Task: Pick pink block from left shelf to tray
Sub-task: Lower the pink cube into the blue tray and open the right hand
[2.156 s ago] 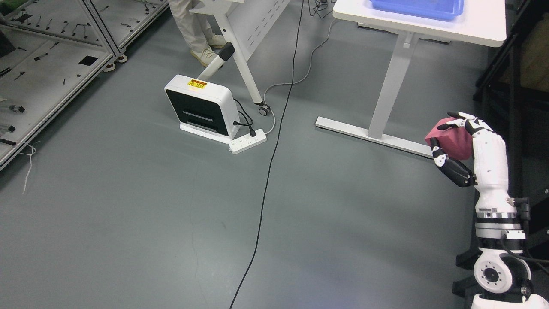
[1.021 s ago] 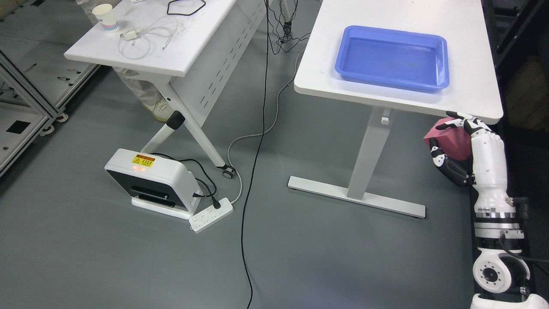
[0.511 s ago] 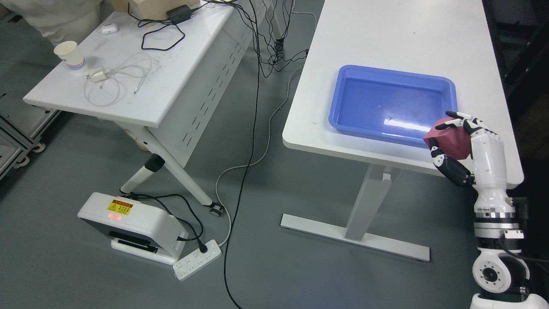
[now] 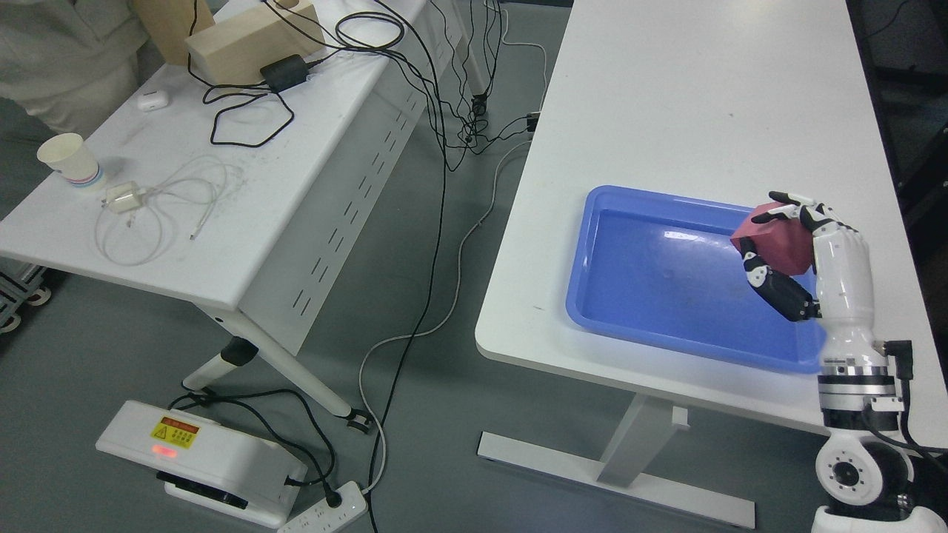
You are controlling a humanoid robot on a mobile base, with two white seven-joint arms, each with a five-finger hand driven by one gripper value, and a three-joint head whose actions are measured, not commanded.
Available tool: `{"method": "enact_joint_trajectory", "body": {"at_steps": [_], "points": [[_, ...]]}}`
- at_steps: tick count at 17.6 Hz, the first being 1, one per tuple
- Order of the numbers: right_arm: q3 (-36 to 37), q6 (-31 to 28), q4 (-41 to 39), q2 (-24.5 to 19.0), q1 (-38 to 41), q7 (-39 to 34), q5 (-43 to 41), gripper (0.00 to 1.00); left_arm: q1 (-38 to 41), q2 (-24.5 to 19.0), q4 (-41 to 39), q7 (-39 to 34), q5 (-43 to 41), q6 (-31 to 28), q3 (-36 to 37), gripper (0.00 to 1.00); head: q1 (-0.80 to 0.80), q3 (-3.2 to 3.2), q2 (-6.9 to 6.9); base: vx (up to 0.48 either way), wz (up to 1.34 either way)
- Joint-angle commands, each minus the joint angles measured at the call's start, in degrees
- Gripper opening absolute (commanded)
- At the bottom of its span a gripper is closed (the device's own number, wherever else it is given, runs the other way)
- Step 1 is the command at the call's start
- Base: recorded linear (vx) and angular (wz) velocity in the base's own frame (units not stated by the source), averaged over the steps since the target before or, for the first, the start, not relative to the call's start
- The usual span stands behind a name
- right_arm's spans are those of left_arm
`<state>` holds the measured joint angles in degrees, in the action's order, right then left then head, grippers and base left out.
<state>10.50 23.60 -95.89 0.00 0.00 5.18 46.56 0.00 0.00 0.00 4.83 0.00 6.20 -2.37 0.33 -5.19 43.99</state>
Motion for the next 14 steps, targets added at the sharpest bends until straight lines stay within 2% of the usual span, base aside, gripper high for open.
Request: {"method": "enact_joint_trajectory", "body": {"at_steps": [1,6,8,10,11,14], "points": [[-0.7,0.0,0.0,1.0,0.9,-0.1,-0.1,0.04,-1.3,-1.0,-1.0,0.0,-0.1,0.0,0.0,1.0,0.0,0.0,0.0,0.218,0.05],[-1.8,0.0,0.0,1.0,1.1,-1.5,-0.1,0.05,-1.4,-1.0,-1.0,0.0,-0.1,0.0,0.0,1.0,0.0,0.0,0.0,0.165,0.07],[-2.5,0.0,0.1,1.0,1.3,-5.9,-0.1,0.16,-1.3,-1.0,-1.0,0.0,-0.1,0.0,0.0,1.0,0.0,0.0,0.0,0.075,0.05],[-3.1,0.0,0.7,1.0,1.2,-13.8,0.0,0.29,-1.3,-1.0,-1.0,0.0,-0.1,0.0,0.0,1.0,0.0,0.0,0.0,0.061,0.05],[-3.5,0.0,1.6,1.0,1.4,-17.5,0.0,0.33,-1.3,-1.0,-1.0,0.0,-0.1,0.0,0.0,1.0,0.0,0.0,0.0,0.026,0.01],[-3.5,-0.3,2.7,1.0,1.8,-18.8,0.1,0.38,-1.3,-1.0,-1.0,0.0,-0.1,0.0,0.0,1.0,0.0,0.0,0.0,0.009,0.0]]}}
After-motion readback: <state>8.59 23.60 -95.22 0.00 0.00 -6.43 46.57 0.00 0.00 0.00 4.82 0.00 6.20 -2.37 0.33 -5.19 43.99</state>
